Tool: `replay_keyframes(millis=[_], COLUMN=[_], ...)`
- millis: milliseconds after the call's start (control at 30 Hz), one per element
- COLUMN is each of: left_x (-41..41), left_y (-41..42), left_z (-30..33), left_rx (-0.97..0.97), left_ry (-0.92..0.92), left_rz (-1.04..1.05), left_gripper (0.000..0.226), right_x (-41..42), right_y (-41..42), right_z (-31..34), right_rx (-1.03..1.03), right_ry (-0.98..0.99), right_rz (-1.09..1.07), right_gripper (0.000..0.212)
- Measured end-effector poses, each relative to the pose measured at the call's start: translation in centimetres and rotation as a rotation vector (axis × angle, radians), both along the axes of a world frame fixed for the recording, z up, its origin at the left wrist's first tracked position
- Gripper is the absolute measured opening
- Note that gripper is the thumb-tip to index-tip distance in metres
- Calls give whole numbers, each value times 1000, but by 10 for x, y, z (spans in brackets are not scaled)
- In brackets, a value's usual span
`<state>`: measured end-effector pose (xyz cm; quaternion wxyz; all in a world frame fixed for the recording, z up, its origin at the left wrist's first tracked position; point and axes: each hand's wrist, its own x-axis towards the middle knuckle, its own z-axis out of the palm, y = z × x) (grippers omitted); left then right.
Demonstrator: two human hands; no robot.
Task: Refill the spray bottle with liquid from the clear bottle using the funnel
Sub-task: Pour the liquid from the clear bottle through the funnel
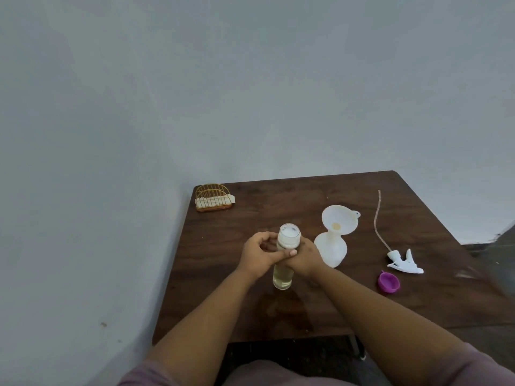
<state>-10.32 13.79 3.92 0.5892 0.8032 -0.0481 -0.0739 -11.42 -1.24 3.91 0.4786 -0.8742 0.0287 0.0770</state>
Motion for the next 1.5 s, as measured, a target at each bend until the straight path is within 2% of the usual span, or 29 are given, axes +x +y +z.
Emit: replay_keyframes(millis=[233, 400, 600, 733, 800, 867, 1000, 1100, 1167, 1267, 1400, 1500], left_x=[-47, -79, -92, -80, -63, -43, -4, 17, 30, 46, 57, 61], left_y=[-58, -111, -142, -140, -137, -135, -136, -144, -149, -153, -150, -148], left_z=[13, 23, 25, 28, 29, 28, 22, 21, 20, 15, 11, 10], left_rx=[5, -68, -198, -209, -146, -3, 257, 310, 313, 299, 300, 273], left_ry=[-68, -83, -15, -17, -67, -119, -118, -66, -56, -42, -94, -86], left_rz=[-67, -114, -200, -95, 4, 84, 56, -64, -119, -145, -172, -169], left_gripper=[58, 54, 71, 73, 66, 66, 101, 122, 127, 124, 104, 99], right_x=[-63, -104, -119, -104, -90, -74, -36, -7, 11, 30, 47, 57], right_y=[-49, -92, -142, -166, -172, -178, -186, -190, -191, -190, -188, -188], right_z=[16, 22, 38, 48, 52, 57, 60, 57, 55, 54, 55, 54], right_rx=[-21, -7, 10, -10, -59, -92, -121, -139, -151, -159, -165, -200], right_ry=[-162, -334, -330, -340, -329, -314, -308, -304, -306, -317, -317, -337], right_rz=[-166, -251, -256, -246, -229, -198, -144, -123, -102, -66, -14, 26], right_gripper=[47, 54, 47, 47, 47, 48, 46, 45, 46, 48, 47, 47])
